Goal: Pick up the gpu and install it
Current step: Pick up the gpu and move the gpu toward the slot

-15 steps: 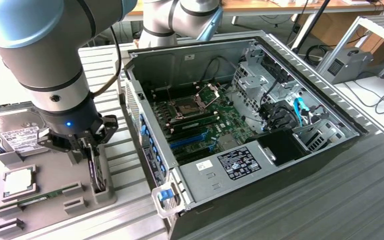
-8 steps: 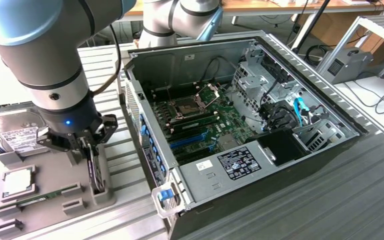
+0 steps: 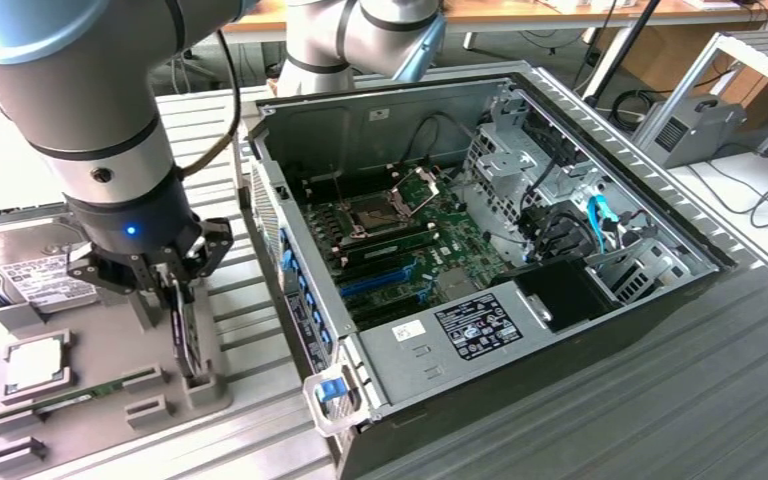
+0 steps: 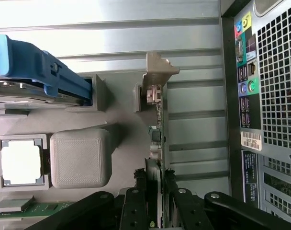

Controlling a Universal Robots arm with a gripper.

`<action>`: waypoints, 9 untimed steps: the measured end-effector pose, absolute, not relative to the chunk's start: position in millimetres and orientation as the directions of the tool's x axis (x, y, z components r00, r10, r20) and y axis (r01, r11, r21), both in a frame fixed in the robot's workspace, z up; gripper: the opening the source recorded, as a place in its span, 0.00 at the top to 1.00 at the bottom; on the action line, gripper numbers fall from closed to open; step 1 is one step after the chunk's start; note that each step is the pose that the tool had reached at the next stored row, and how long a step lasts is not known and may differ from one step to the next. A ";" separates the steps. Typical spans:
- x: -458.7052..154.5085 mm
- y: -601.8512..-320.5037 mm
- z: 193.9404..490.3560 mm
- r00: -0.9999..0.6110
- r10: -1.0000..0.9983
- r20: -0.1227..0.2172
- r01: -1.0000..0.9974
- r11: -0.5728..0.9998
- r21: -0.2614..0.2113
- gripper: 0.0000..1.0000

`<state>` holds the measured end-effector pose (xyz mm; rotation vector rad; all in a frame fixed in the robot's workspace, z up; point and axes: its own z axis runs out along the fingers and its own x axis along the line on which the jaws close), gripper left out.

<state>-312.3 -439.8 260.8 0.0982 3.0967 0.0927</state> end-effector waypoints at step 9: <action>-312.2 -429.2 264.6 -0.997 0.064 -0.040 0.062 0.996 0.062 0.74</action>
